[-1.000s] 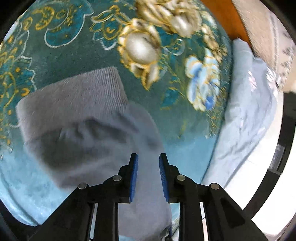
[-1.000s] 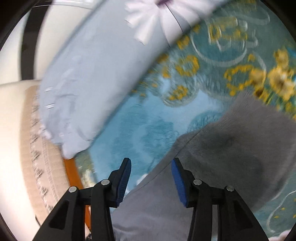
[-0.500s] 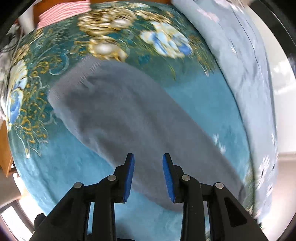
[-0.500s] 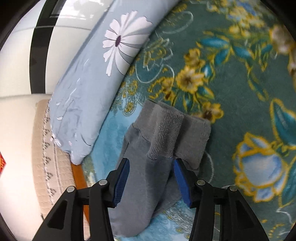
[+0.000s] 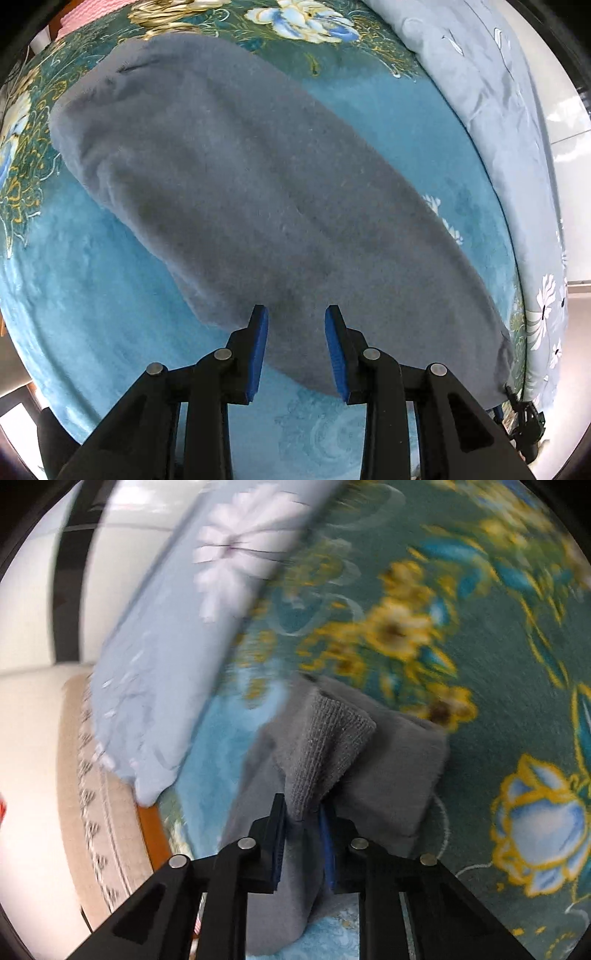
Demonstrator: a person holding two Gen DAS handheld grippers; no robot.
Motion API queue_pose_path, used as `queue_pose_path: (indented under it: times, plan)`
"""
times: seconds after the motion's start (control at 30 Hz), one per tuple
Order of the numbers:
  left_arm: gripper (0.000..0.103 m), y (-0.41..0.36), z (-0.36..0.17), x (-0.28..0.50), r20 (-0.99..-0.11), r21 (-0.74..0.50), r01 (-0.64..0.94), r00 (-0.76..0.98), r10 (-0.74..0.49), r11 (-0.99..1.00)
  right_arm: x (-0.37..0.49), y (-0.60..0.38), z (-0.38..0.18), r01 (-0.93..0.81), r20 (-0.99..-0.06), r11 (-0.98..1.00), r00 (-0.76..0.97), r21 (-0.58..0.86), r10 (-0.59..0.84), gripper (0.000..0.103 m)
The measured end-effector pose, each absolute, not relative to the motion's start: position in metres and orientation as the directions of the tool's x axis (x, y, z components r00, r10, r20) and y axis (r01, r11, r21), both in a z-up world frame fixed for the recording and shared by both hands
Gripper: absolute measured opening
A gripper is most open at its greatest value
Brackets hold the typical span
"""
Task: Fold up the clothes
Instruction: 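Open the left gripper off the waistband while the right gripper lifts the cuffs, then lift the ribbed cuffs with the right gripper and carry them over the waistband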
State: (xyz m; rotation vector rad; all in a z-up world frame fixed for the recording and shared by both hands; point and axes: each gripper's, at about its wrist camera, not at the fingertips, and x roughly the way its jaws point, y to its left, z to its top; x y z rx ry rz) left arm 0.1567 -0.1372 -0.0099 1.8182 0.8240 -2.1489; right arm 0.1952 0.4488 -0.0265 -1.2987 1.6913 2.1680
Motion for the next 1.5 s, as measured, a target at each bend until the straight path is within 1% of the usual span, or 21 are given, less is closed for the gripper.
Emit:
queue_pose_path:
  times: [0.1, 0.13, 0.17, 0.23, 0.3, 0.4, 0.43, 0.5, 0.57, 0.63, 0.77, 0.83, 0.93, 1.17, 1.27, 1.3, 1.33, 1.37, 1.4, 1.43, 1.5]
  plan:
    - [0.037, -0.132, -0.012, 0.155, -0.961, -0.261, 0.477, -0.205, 0.183, -0.839, 0.212, 0.449, -0.01, -0.446, -0.597, -0.416, -0.71, 0.792, -0.374, 0.017]
    - [0.037, -0.13, -0.014, 0.155, -0.964, -0.255, 0.471, -0.196, 0.182, -0.845, 0.216, 0.451, -0.016, -0.464, -0.614, -0.421, -0.702, 0.779, -0.362, 0.017]
    - [0.037, -0.128, -0.016, 0.154, -0.965, -0.252, 0.465, -0.186, 0.184, -0.849, 0.219, 0.454, -0.03, -0.518, -0.66, -0.42, -0.666, 0.745, -0.348, 0.017]
    - [0.037, -0.124, -0.022, 0.153, -0.972, -0.23, 0.457, -0.153, 0.179, -0.859, 0.223, 0.458, -0.058, -0.605, -0.712, -0.376, -0.605, 0.702, -0.356, 0.016]
    - [0.037, -0.119, -0.03, 0.152, -0.98, -0.197, 0.455, -0.111, 0.164, -0.869, 0.228, 0.46, -0.069, -0.612, -0.7, -0.339, -0.615, 0.714, -0.363, 0.015]
    - [0.037, -0.116, -0.036, 0.151, -0.984, -0.178, 0.445, -0.083, 0.157, -0.878, 0.227, 0.459, -0.069, -0.61, -0.702, -0.349, -0.613, 0.712, -0.362, 0.016]
    - [0.037, -0.116, -0.036, 0.15, -0.984, -0.177, 0.441, -0.08, 0.158, -0.88, 0.226, 0.459, -0.068, -0.61, -0.703, -0.35, -0.609, 0.711, -0.367, 0.019]
    - [0.038, -0.117, -0.037, 0.15, -0.985, -0.175, 0.436, -0.074, 0.158, -0.883, 0.225, 0.46, -0.064, -0.602, -0.695, -0.347, -0.611, 0.719, -0.379, 0.02]
    - [0.038, -0.117, -0.039, 0.149, -0.986, -0.167, 0.43, -0.064, 0.155, -0.887, 0.227, 0.462, -0.063, -0.602, -0.691, -0.338, -0.618, 0.723, -0.377, 0.025]
    - [0.038, -0.118, -0.038, 0.149, -0.987, -0.162, 0.423, -0.062, 0.15, -0.891, 0.23, 0.464, -0.064, -0.605, -0.688, -0.328, -0.624, 0.725, -0.37, 0.04]
    - [0.042, -0.117, -0.037, 0.148, -0.986, -0.167, 0.408, -0.066, 0.153, -0.898, 0.237, 0.469, -0.066, -0.61, -0.684, -0.308, -0.638, 0.73, -0.355, 0.048]
    - [0.042, -0.117, -0.036, 0.147, -0.982, -0.188, 0.4, -0.081, 0.17, -0.897, 0.24, 0.471, -0.067, -0.613, -0.681, -0.298, -0.644, 0.732, -0.348, 0.054]
    - [0.042, -0.115, -0.033, 0.147, -0.971, -0.237, 0.375, -0.102, 0.214, -0.896, 0.244, 0.474, -0.069, -0.616, -0.678, -0.284, -0.654, 0.735, -0.337, 0.058]
    - [0.042, -0.101, -0.022, 0.146, -0.936, -0.349, 0.271, -0.154, 0.317, -0.897, 0.233, 0.467, -0.076, -0.579, -0.624, -0.243, -0.674, 0.779, -0.395, 0.058]
    - [0.042, -0.088, -0.03, 0.151, -0.943, -0.329, 0.206, -0.118, 0.31, -0.922, 0.231, 0.465, -0.079, -0.598, -0.644, -0.246, -0.67, 0.763, -0.37, 0.056]
    - [0.042, -0.081, -0.034, 0.155, -0.949, -0.313, 0.181, -0.1, 0.299, -0.933, 0.231, 0.465, -0.078, -0.602, -0.646, -0.24, -0.673, 0.761, -0.36, 0.054]
    - [0.042, -0.074, -0.038, 0.158, -0.954, -0.297, 0.154, -0.083, 0.287, -0.942, 0.23, 0.465, -0.077, -0.608, -0.651, -0.237, -0.674, 0.758, -0.349, 0.046]
    - [0.042, -0.07, -0.041, 0.16, -0.958, -0.285, 0.138, -0.07, 0.278, -0.949, 0.229, 0.464, -0.075, -0.614, -0.655, -0.233, -0.676, 0.754, -0.338, 0.04]
    - [0.042, -0.07, -0.042, 0.16, -0.96, -0.28, 0.136, -0.061, 0.274, -0.95, 0.228, 0.464, -0.072, -0.609, -0.655, -0.243, -0.678, 0.755, -0.334, 0.03]
    - [0.042, -0.07, -0.044, 0.159, -0.961, -0.275, 0.135, -0.052, 0.27, -0.952, 0.227, 0.463, -0.067, -0.589, -0.646, -0.265, -0.686, 0.763, -0.335, 0.025]
    - [0.042, -0.074, -0.046, 0.159, -0.959, -0.283, 0.145, -0.048, 0.279, -0.948, 0.227, 0.462, -0.055, -0.539, -0.621, -0.31, -0.707, 0.783, -0.338, 0.022]
